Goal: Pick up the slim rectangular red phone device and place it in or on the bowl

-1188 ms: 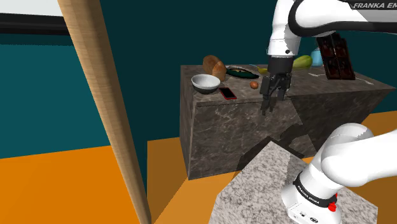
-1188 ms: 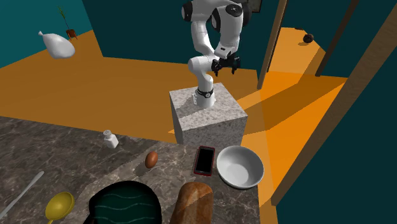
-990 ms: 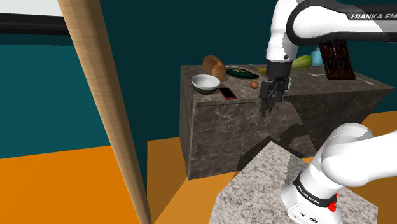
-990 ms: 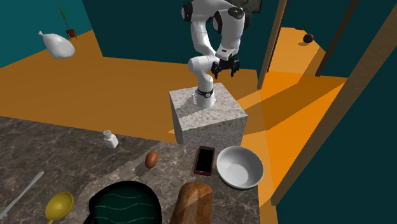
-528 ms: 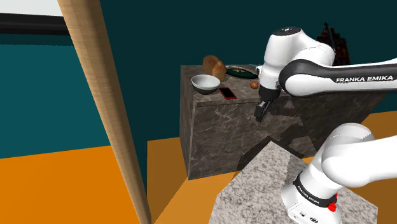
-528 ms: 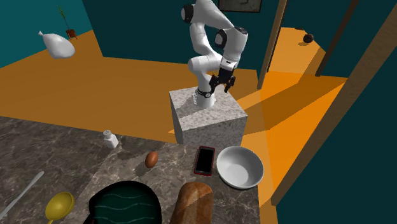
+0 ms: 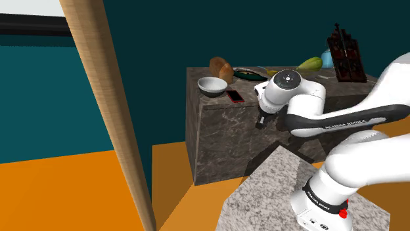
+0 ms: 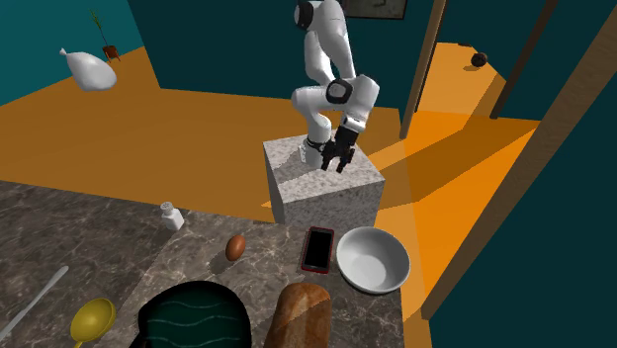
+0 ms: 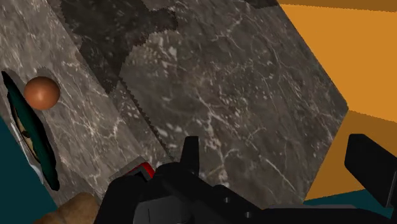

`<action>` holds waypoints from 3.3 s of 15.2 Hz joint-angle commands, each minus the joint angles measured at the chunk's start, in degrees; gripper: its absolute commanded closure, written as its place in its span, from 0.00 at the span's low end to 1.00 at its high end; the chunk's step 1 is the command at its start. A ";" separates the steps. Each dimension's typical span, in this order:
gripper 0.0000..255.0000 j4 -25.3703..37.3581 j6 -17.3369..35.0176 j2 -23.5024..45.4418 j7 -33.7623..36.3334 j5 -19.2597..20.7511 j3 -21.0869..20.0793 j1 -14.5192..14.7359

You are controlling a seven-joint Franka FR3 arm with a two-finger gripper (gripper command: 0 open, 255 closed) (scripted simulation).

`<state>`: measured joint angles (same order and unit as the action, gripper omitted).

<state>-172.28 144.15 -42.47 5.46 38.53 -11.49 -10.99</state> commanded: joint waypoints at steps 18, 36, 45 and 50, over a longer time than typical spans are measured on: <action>0.00 20.80 -15.08 46.13 69.28 112.39 -36.43 -45.27; 1.00 23.62 -16.37 50.72 66.97 113.94 -35.27 -45.59; 1.00 24.08 -9.37 43.31 68.71 112.07 -36.06 -46.16; 1.00 24.83 -3.69 37.78 69.97 111.03 -35.81 -46.14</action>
<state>-147.50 139.45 -3.65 75.19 149.81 -47.33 -57.19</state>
